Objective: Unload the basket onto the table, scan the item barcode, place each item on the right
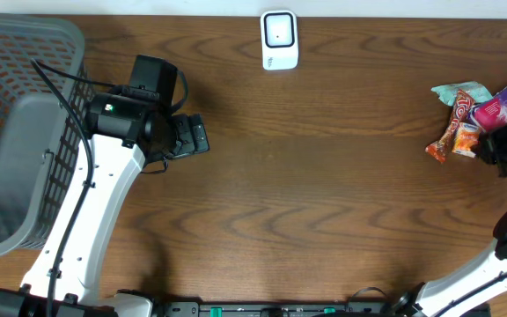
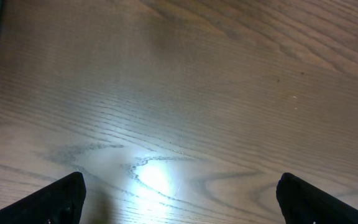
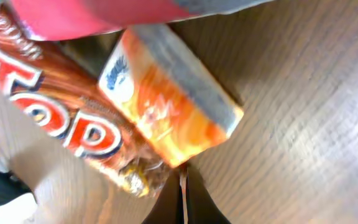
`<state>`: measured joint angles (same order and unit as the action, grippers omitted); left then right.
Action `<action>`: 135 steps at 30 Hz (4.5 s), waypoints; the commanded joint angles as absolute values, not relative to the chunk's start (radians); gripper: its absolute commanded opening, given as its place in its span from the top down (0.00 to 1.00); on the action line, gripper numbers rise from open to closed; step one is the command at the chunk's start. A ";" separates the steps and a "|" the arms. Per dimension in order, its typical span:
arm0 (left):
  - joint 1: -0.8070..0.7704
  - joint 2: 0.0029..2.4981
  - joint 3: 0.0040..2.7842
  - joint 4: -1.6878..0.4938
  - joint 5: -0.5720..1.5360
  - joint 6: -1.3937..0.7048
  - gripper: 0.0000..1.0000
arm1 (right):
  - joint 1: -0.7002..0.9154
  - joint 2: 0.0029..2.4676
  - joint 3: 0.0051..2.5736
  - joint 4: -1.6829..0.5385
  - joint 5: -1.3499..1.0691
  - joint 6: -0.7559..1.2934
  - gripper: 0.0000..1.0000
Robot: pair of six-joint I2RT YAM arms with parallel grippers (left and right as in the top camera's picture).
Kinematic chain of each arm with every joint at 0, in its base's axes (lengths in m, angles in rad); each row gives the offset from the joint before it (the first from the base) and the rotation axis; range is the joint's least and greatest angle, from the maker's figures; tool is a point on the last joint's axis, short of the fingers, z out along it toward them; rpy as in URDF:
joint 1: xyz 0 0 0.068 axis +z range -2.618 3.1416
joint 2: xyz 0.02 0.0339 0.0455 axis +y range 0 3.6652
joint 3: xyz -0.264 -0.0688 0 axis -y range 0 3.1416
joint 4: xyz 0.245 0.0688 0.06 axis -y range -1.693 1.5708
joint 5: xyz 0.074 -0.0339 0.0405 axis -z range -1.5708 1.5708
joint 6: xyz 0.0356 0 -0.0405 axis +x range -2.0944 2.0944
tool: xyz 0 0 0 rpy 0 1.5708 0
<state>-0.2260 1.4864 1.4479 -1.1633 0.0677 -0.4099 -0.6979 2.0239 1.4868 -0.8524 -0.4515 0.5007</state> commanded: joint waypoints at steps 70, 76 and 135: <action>-0.223 1.493 1.455 -1.166 0.051 -0.393 0.02 | -0.194 0.716 0.983 -1.448 -0.433 0.514 0.01; -0.223 1.493 1.455 -1.166 0.051 -0.393 0.02 | -0.139 0.577 0.840 -1.079 -0.529 0.373 0.01; -0.223 1.493 1.455 -1.166 0.051 -0.393 0.02 | -0.057 0.005 0.006 -0.074 0.063 0.045 0.01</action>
